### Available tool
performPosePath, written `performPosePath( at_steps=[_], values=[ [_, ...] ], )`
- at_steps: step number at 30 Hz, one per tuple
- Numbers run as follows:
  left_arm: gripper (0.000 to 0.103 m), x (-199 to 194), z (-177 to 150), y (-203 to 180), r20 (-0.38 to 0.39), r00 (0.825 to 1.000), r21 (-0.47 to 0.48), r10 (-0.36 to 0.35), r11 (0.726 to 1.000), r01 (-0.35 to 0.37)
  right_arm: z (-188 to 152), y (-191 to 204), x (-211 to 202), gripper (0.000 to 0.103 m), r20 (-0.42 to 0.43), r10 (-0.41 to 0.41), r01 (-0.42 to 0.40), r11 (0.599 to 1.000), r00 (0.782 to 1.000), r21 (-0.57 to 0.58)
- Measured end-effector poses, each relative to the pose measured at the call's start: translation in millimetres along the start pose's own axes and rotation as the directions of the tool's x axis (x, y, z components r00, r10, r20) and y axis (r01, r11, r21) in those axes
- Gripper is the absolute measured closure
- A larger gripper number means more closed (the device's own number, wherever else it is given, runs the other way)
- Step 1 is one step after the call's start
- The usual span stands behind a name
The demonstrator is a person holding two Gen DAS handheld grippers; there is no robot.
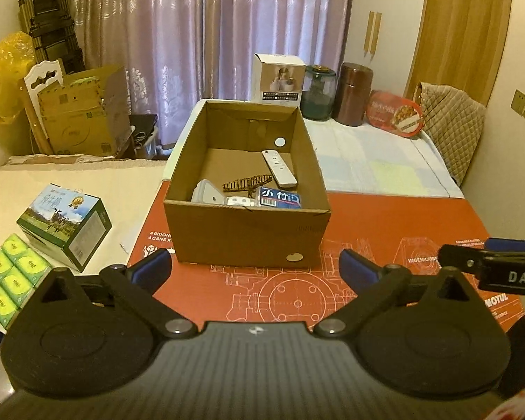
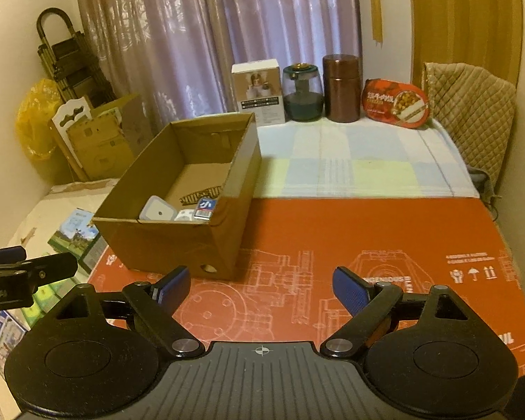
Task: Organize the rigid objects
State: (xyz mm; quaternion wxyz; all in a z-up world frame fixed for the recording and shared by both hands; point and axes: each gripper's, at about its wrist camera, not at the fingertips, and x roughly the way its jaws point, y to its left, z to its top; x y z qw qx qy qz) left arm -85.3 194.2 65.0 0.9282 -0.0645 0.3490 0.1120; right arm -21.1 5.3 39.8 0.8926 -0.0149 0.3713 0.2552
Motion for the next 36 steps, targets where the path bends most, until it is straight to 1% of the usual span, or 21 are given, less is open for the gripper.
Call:
performPosePath(
  at_steps=[10, 21, 36],
  values=[
    [0.003, 7, -5, -10, -0.014, 1.0, -0.01, -0.021, 1.0, 0.021, -12, -10, -4, 0.018, -0.011, -0.012, 0.013, 1.0, 1.0, 0.018],
    [0.003, 8, -8, -13, -0.011, 1.0, -0.002, -0.019, 1.0, 0.019, -11, -10, -1, 0.018, -0.006, -0.026, 0.026, 1.0, 1.0, 0.004],
    [0.003, 12, -11, -14, -0.015, 1.0, 0.01, -0.017, 1.0, 0.018, -13, -9, 0, 0.018, -0.01, -0.02, 0.02, 1.0, 1.0, 0.005]
  ],
)
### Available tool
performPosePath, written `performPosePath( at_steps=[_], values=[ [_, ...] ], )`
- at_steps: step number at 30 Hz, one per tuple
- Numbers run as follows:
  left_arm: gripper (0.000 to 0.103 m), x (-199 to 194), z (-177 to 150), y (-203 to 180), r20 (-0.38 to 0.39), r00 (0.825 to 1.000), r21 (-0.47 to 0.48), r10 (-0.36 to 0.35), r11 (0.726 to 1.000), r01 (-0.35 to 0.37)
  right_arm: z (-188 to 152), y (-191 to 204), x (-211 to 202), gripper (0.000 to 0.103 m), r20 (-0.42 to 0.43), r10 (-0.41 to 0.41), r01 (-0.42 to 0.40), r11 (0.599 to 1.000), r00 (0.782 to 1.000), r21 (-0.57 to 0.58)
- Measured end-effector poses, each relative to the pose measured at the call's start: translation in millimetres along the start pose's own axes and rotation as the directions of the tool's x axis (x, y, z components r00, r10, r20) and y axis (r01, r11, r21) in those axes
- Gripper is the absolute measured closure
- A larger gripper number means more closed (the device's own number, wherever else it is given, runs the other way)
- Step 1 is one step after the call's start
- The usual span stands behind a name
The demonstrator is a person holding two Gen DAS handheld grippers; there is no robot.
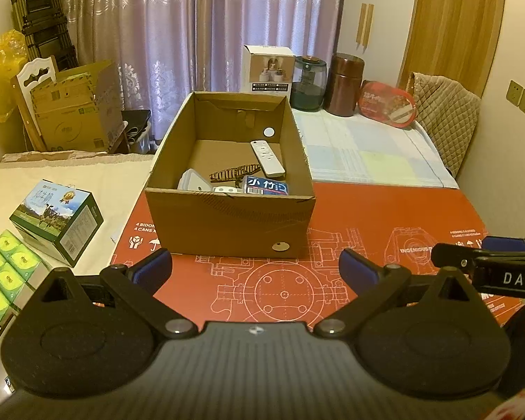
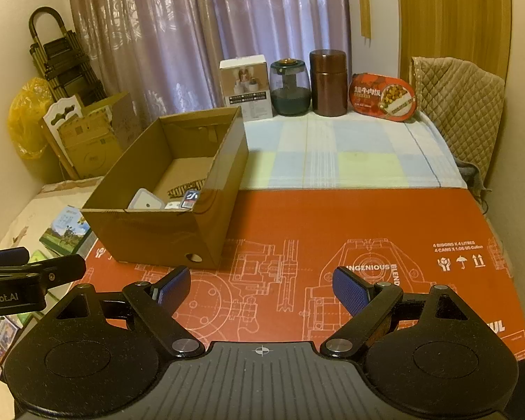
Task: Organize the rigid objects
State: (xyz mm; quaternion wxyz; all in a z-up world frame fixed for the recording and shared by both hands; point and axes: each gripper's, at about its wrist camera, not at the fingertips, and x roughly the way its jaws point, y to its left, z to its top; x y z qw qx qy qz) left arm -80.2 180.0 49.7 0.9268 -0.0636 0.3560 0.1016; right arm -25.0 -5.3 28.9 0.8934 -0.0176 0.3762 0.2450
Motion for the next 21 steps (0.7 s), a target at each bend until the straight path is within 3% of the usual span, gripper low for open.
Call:
performPosePath(
  at_steps=[21],
  values=[
    [0.003, 0.6, 0.7, -0.7, 0.001, 1.0, 0.002, -0.001, 1.0, 0.001, 0.8, 0.1, 0.7, 0.018, 0.0, 0.004, -0.004, 1.0, 1.0, 0.0]
  ],
)
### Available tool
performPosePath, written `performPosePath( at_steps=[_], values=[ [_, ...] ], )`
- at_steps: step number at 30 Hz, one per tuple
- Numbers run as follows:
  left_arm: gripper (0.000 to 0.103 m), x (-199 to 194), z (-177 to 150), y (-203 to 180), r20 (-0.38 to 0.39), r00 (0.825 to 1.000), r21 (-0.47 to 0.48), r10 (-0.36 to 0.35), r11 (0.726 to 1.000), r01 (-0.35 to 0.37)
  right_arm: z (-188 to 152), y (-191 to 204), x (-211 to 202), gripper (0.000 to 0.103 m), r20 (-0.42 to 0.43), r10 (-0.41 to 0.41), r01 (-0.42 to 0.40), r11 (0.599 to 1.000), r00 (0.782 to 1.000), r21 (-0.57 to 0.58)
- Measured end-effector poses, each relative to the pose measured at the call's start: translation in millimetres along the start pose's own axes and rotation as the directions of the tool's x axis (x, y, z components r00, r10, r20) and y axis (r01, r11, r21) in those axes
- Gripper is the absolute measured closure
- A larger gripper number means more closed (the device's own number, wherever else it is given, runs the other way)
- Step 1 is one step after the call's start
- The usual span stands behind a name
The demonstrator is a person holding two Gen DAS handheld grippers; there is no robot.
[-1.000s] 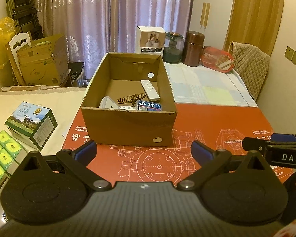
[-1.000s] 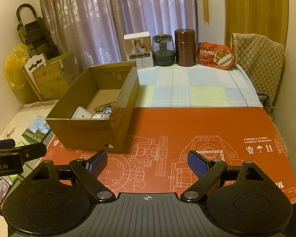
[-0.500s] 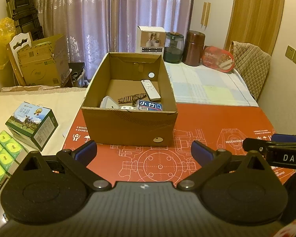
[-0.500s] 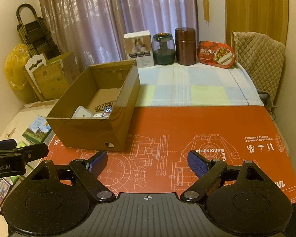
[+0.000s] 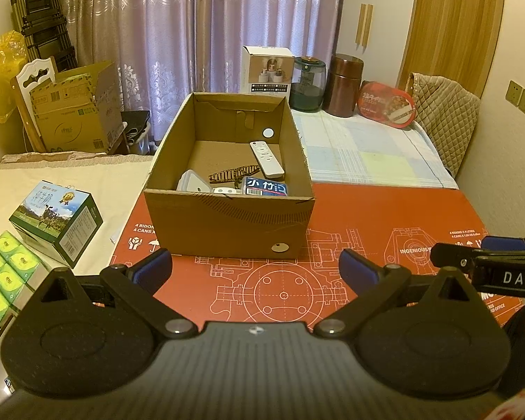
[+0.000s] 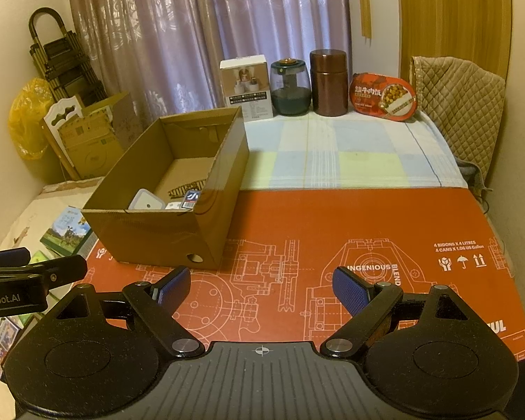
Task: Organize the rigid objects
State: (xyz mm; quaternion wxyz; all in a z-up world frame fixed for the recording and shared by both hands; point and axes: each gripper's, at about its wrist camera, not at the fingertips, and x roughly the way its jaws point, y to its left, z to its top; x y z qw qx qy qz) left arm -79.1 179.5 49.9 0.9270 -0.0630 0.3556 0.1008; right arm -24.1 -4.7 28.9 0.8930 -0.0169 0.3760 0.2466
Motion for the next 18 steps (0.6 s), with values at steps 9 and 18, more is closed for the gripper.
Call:
performPosePath(
  at_steps=[9, 18],
  values=[
    [0.003, 1.5, 1.2, -0.6, -0.001, 1.0, 0.003, -0.002, 1.0, 0.002, 0.2, 0.6, 0.8, 0.018, 0.001, 0.0, 0.0, 1.0, 1.0, -0.001],
    [0.003, 1.7, 2.5, -0.5, 0.01, 1.0, 0.017, -0.016, 1.0, 0.016, 1.1, 1.5, 2.2, 0.018, -0.003, -0.003, 0.003, 1.0, 1.0, -0.001]
  ],
)
